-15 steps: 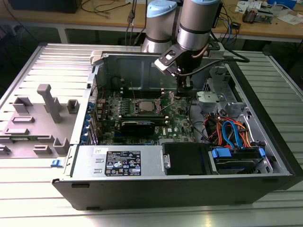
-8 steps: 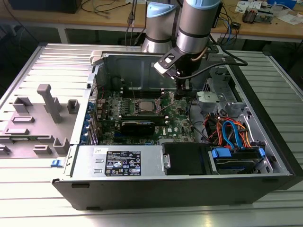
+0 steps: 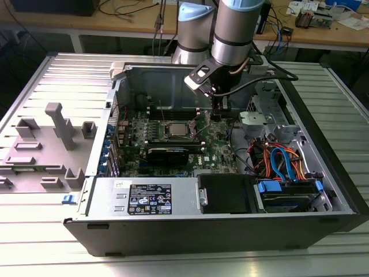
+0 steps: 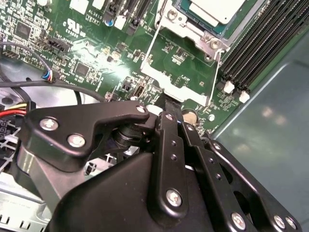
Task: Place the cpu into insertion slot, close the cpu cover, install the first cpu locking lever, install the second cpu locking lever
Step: 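Close the cpu cover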
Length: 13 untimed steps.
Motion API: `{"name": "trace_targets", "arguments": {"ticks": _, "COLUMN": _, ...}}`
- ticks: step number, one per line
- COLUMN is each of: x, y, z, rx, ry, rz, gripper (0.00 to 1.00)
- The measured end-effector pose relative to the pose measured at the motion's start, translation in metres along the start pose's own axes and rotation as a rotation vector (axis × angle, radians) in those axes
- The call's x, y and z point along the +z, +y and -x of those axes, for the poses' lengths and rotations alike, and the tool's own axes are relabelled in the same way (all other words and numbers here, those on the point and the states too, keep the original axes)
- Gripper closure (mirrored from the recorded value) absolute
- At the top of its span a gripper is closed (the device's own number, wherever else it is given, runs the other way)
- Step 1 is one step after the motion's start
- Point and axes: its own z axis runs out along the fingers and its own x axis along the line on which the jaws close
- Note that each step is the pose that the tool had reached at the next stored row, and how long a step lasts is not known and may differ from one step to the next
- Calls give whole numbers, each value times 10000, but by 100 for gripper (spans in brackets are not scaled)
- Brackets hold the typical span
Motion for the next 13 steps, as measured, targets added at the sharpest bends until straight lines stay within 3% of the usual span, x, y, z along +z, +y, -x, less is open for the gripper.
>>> {"name": "trace_targets", "arguments": {"ticks": 4, "x": -68, "y": -68, "z": -2, "rx": 1, "ry": 2, "rz": 0, "gripper": 89}}
{"name": "trace_targets", "arguments": {"ticks": 9, "x": -69, "y": -162, "z": -4, "rx": 1, "ry": 7, "rz": 1, "gripper": 89}}
{"name": "trace_targets", "arguments": {"ticks": 13, "x": -69, "y": -179, "z": -5, "rx": -1, "ry": 7, "rz": 0, "gripper": 89}}
